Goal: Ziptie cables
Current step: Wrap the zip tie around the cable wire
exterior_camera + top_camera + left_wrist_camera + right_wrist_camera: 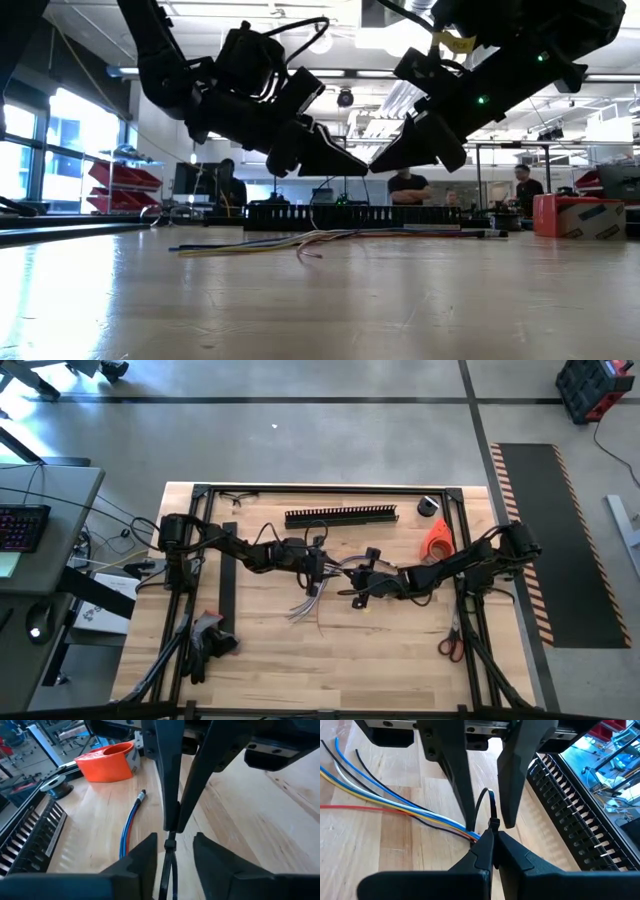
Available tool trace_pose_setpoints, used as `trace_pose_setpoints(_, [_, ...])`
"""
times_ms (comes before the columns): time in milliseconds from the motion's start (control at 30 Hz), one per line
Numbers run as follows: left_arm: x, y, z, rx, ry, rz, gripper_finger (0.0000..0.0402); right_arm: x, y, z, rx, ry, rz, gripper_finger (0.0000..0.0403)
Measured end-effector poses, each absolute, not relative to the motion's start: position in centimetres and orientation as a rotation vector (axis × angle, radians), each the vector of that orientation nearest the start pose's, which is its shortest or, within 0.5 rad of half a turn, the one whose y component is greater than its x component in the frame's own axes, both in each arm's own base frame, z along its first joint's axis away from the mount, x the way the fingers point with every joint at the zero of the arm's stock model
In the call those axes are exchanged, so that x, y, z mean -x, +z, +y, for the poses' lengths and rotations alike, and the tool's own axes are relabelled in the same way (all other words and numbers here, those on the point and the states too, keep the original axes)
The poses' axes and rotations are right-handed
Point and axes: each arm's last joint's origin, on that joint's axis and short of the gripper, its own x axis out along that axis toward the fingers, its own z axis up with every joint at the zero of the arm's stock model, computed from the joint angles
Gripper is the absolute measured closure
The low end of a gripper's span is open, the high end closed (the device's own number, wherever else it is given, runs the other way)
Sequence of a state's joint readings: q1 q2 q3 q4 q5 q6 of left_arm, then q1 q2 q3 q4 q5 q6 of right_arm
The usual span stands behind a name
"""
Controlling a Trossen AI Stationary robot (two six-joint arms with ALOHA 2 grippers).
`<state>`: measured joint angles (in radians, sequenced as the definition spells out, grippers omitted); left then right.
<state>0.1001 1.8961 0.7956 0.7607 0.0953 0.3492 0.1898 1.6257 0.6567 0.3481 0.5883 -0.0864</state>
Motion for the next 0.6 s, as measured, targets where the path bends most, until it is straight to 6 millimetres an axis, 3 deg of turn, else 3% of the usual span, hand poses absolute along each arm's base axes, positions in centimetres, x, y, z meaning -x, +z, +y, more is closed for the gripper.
trace_pose_setpoints(267, [-35.84, 13.08, 3.49, -0.303, -0.048, 0.33, 0.0353, -29.56, 14.61, 4.11, 0.311, -0.339, 0.588, 0.0403])
trace_pose_setpoints(600, [-35.82, 13.01, 3.52, -0.329, -0.043, 0.34, 0.03, -29.59, 14.63, 4.13, 0.324, -0.328, 0.587, 0.0403])
